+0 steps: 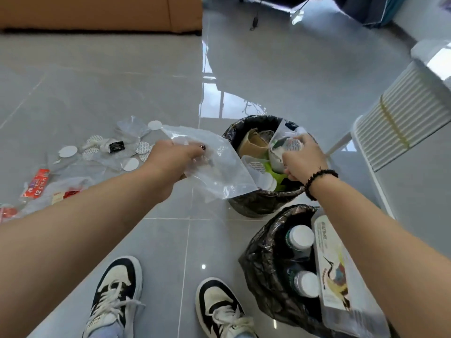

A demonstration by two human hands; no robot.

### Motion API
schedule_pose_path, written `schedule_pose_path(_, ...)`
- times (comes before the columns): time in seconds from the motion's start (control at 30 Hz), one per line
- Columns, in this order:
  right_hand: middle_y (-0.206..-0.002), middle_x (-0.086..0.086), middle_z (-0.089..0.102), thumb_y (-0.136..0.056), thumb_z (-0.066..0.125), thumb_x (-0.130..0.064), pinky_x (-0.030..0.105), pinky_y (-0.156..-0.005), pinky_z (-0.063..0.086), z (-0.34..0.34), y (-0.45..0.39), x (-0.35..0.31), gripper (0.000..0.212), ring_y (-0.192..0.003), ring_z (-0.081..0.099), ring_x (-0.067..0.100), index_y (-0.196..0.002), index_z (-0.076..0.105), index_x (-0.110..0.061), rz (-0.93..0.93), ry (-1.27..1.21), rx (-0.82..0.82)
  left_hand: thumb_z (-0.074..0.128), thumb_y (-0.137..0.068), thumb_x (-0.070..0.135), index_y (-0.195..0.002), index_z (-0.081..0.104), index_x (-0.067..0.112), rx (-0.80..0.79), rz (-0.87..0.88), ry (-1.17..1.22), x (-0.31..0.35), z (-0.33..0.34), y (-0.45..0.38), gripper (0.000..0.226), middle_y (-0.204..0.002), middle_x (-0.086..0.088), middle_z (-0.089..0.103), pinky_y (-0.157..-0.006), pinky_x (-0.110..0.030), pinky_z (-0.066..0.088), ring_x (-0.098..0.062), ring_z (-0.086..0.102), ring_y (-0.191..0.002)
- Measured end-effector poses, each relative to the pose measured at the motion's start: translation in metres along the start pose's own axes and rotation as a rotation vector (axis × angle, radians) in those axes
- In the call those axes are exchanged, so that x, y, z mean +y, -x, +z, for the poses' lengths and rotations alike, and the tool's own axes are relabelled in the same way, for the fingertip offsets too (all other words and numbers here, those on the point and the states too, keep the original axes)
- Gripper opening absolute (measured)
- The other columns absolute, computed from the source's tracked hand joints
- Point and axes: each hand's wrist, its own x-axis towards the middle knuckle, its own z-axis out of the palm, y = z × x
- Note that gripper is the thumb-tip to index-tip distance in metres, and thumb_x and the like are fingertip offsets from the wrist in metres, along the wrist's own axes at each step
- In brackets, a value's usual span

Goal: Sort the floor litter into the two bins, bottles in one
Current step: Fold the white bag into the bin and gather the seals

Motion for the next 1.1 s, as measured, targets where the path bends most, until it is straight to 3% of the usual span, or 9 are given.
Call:
schedule_pose_path(0.17, -0.119, 0.006, 0.043, -0.074, 0.054, -0.016, 0.049, -0.081, 0.056, -0.006, -0.009, 0.0, 0.031, -0.095, 0.062, 0.033, -0.099, 0.042, -0.03, -0.086, 0.089, -0.067, 0.065, -0.086, 0.008, -0.113, 0.065, 0.001, -0.015, 0.026, -0.011, 0.019, 0.027, -0.001, 0.029, -0.111, -0.016, 0.07, -0.059, -0.027, 0.054, -0.021, 0.069, -0.078)
schedule_pose_path(0.33, -0.124, 0.007, 0.037, -0.077, 0.063, -0.03, 0.046, -0.083, 0.055, -0.002, -0.017, 0.009, 0.036, -0.095, 0.05, 0.022, -0.105, 0.043, -0.022, -0.097, 0.098, -0.044, 0.064, -0.086, 0.009, -0.114, 0.062, 0.002, 0.018, -0.009, 0.016, 0.015, 0.047, -0.018, 0.029, -0.111, -0.015, 0.069, -0.062, -0.031, 0.058, -0.028, 0.07, -0.094)
schedule_pose_path(0.43, -0.131, 0.01, 0.035, -0.074, 0.062, -0.055, 0.047, -0.082, 0.056, -0.004, -0.023, 0.017, 0.067, -0.1, 0.051, 0.024, -0.124, 0.041, -0.016, -0.042, 0.139, -0.044, 0.064, -0.086, 0.008, -0.112, 0.062, 0.003, -0.009, -0.013, -0.047, 0.012, 0.061, -0.028, 0.026, -0.109, -0.015, 0.068, -0.055, -0.03, 0.056, -0.027, 0.069, -0.09)
schedule_pose_path(0.5, -0.133, 0.011, 0.033, -0.071, 0.059, -0.062, 0.048, -0.081, 0.056, -0.005, -0.027, 0.021, 0.079, -0.101, 0.052, 0.026, -0.131, 0.037, -0.016, 0.006, 0.138, -0.032, 0.062, -0.086, 0.007, -0.111, 0.063, 0.002, -0.013, -0.011, -0.07, 0.01, 0.064, -0.033, 0.025, -0.109, -0.015, 0.069, -0.054, -0.028, 0.055, -0.025, 0.069, -0.087)
schedule_pose_path(0.7, -0.132, 0.011, 0.031, -0.075, 0.065, -0.058, 0.044, -0.088, 0.053, -0.001, -0.035, 0.025, 0.067, -0.094, 0.047, 0.02, -0.121, 0.041, -0.015, 0.002, 0.089, 0.011, 0.061, -0.084, 0.002, -0.105, 0.066, 0.001, -0.036, -0.011, -0.107, 0.007, 0.056, -0.037, 0.022, -0.107, -0.017, 0.07, -0.06, -0.031, 0.057, -0.025, 0.069, -0.084)
schedule_pose_path(0.8, -0.135, 0.012, 0.035, -0.076, 0.065, -0.061, 0.031, -0.089, 0.043, -0.001, -0.034, 0.022, 0.062, -0.099, 0.044, 0.02, -0.118, 0.048, -0.019, -0.073, 0.173, 0.021, 0.06, -0.084, -0.001, -0.107, 0.065, 0.001, -0.031, -0.004, -0.086, 0.01, 0.048, -0.035, 0.023, -0.106, -0.015, 0.071, -0.06, -0.03, 0.057, -0.026, 0.069, -0.084)
schedule_pose_path(0.93, -0.128, 0.007, 0.045, -0.071, 0.068, -0.061, 0.032, -0.085, 0.043, 0.003, -0.034, 0.025, 0.053, -0.109, 0.052, 0.026, -0.105, 0.052, -0.023, -0.074, 0.106, 0.03, 0.058, -0.084, -0.004, -0.109, 0.066, -0.001, -0.026, -0.017, -0.073, 0.008, 0.037, -0.031, 0.026, -0.104, -0.014, 0.072, -0.057, -0.028, 0.057, -0.027, 0.07, -0.085)
schedule_pose_path(1.03, -0.106, 0.002, 0.057, -0.053, 0.074, -0.067, 0.046, -0.079, 0.056, 0.006, -0.031, 0.024, 0.059, -0.098, 0.06, 0.024, -0.09, 0.051, -0.027, -0.01, -0.061, 0.011, 0.057, -0.085, -0.004, -0.11, 0.065, -0.002, -0.028, -0.028, -0.072, 0.006, 0.031, -0.03, 0.026, -0.105, -0.015, 0.071, -0.055, -0.026, 0.057, -0.029, 0.07, -0.087)
schedule_pose_path(1.1, -0.094, 0.002, 0.06, -0.055, 0.081, -0.056, 0.047, -0.072, 0.059, 0.006, -0.031, 0.025, 0.056, -0.093, 0.063, 0.023, -0.091, 0.053, -0.023, 0.033, -0.164, 0.008, 0.056, -0.085, -0.004, -0.11, 0.065, -0.002, -0.022, -0.03, -0.073, 0.006, 0.03, -0.03, 0.026, -0.107, -0.016, 0.07, -0.057, -0.028, 0.059, -0.031, 0.071, -0.092)
